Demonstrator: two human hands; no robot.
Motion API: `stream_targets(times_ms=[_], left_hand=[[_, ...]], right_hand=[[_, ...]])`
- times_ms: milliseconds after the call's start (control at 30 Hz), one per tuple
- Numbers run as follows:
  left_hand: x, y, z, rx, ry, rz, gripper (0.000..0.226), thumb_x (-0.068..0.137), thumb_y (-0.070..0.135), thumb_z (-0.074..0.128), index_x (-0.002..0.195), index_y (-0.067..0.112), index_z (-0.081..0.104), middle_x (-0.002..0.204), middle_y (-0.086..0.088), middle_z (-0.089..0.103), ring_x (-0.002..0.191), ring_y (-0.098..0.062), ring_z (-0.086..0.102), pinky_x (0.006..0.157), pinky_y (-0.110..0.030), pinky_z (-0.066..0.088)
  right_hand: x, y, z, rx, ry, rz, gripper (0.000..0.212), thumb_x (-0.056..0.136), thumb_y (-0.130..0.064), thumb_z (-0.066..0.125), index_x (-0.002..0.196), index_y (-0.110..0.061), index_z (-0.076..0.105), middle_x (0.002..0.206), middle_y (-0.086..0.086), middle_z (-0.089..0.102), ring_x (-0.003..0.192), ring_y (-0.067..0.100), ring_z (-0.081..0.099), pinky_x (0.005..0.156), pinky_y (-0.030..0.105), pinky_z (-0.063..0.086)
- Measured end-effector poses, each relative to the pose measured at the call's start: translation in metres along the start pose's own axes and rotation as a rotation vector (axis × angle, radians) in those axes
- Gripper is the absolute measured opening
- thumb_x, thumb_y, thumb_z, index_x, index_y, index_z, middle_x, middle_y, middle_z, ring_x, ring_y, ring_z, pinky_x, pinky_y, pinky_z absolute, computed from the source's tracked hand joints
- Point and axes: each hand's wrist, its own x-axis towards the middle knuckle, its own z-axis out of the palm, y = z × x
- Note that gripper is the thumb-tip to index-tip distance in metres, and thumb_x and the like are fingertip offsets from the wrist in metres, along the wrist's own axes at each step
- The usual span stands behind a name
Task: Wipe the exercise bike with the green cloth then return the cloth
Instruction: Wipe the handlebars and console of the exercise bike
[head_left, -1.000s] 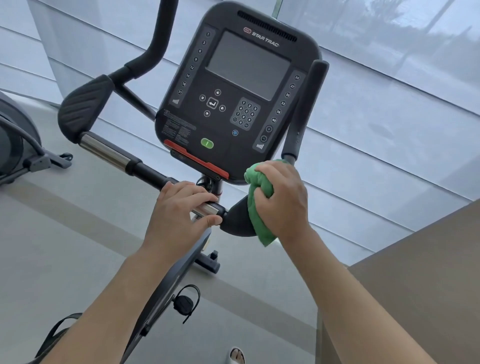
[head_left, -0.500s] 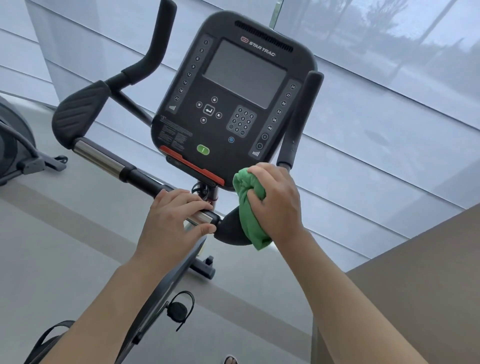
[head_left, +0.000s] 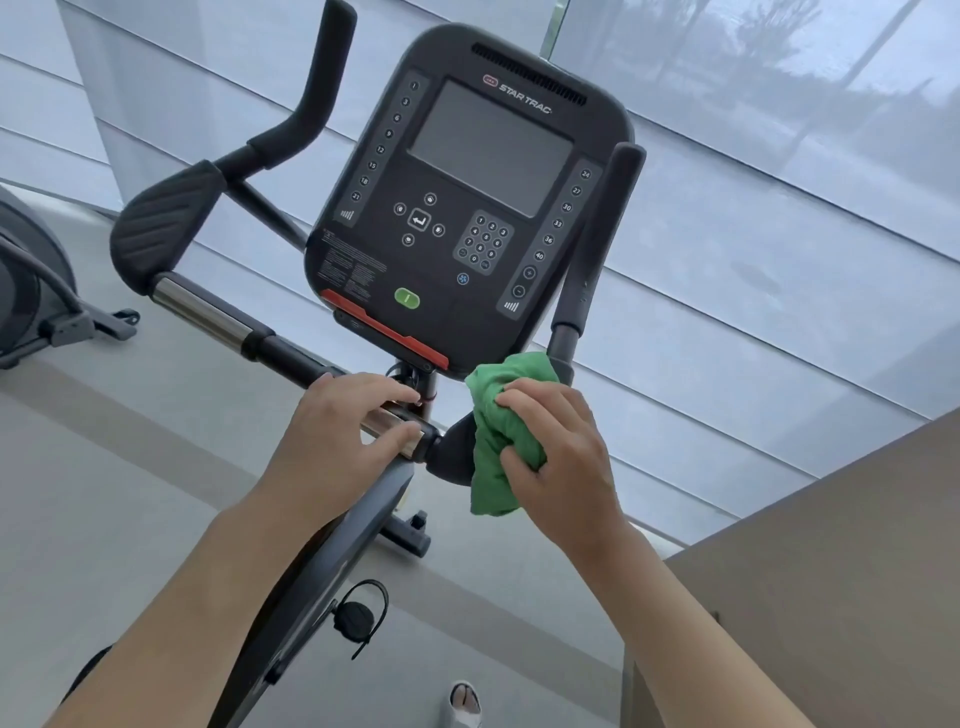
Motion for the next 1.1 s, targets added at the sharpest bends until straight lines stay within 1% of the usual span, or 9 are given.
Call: stream_targets(times_ms=[67,100,167,333,467,633,733,1000,1100], left_hand=[[0.006,0.008,-0.002,-0.053,0.022,0.005,0.027,0.092,0.020,0.078,0.118,0.023,0.074,0.118,0.012,0.070,0.109,-0.003,0.058,0.106,-0.022,0.046],[0.009,0.014,-0.001,-0.073,0.029,0.006,0.026,0.093,0.018,0.076,0.118,0.023,0.073,0.118,0.013,0.070,0.110,-0.005,0.060,0.101,-0.011,0.044],[0.019,0.027,0.003,-0.084,0.033,0.031,0.025,0.094,0.016,0.074,0.118,0.024,0.073,0.117,0.016,0.069,0.113,-0.004,0.061,0.097,-0.003,0.039],[0.047,0.056,0.016,-0.110,0.015,0.120,0.026,0.095,0.014,0.072,0.119,0.025,0.072,0.118,0.018,0.069,0.115,0.002,0.061,0.099,-0.004,0.039],[0.073,0.070,0.027,-0.082,0.031,0.145,0.026,0.095,0.016,0.072,0.119,0.026,0.072,0.120,0.020,0.067,0.115,0.009,0.057,0.098,-0.002,0.038],[0.105,0.090,0.039,-0.074,0.040,0.171,0.026,0.097,0.020,0.069,0.121,0.029,0.072,0.120,0.024,0.066,0.119,0.000,0.059,0.107,-0.025,0.048],[0.125,0.100,0.046,-0.064,0.065,0.178,0.025,0.097,0.021,0.068,0.121,0.028,0.072,0.120,0.022,0.066,0.120,-0.003,0.060,0.107,-0.033,0.050],[0.144,0.102,0.077,-0.029,0.103,0.120,0.026,0.098,0.025,0.068,0.123,0.032,0.069,0.120,0.026,0.063,0.120,-0.001,0.059,0.107,-0.033,0.051],[0.146,0.103,0.093,-0.028,0.122,0.092,0.030,0.098,0.024,0.067,0.127,0.031,0.068,0.122,0.026,0.062,0.120,-0.002,0.058,0.107,-0.033,0.051]], right_hand=[[0.002,0.007,-0.010,0.033,0.041,-0.019,0.042,0.079,-0.002,0.063,0.120,-0.009,0.072,0.126,-0.003,0.067,0.119,0.023,0.058,0.104,0.040,0.050],[0.004,0.010,-0.015,0.052,0.075,-0.016,0.040,0.080,-0.004,0.062,0.119,-0.008,0.072,0.126,-0.002,0.067,0.119,0.023,0.059,0.103,0.041,0.050],[0.013,0.015,-0.024,0.082,0.145,-0.023,0.039,0.080,-0.004,0.061,0.118,-0.007,0.072,0.126,-0.002,0.067,0.120,0.021,0.059,0.103,0.038,0.050],[0.037,0.033,-0.053,0.102,0.267,-0.047,0.040,0.079,0.000,0.059,0.116,-0.007,0.072,0.124,-0.002,0.068,0.121,0.020,0.059,0.103,0.027,0.047],[0.062,0.054,-0.076,0.121,0.340,-0.022,0.041,0.078,-0.003,0.058,0.116,-0.009,0.073,0.124,-0.005,0.067,0.120,0.019,0.060,0.102,0.025,0.047],[0.104,0.079,-0.100,0.123,0.405,-0.065,0.042,0.077,-0.002,0.060,0.117,-0.009,0.073,0.125,-0.005,0.067,0.120,0.021,0.061,0.102,0.028,0.049],[0.130,0.093,-0.109,0.126,0.421,-0.112,0.042,0.077,0.000,0.061,0.117,-0.009,0.073,0.125,-0.003,0.068,0.119,0.022,0.060,0.102,0.027,0.047],[0.206,0.124,-0.124,0.155,0.495,-0.231,0.043,0.077,-0.002,0.062,0.118,-0.010,0.072,0.125,-0.004,0.068,0.115,0.023,0.060,0.101,0.026,0.048],[0.239,0.133,-0.122,0.147,0.481,-0.217,0.045,0.078,-0.004,0.061,0.121,-0.013,0.071,0.127,-0.005,0.066,0.117,0.022,0.059,0.101,0.024,0.047]])
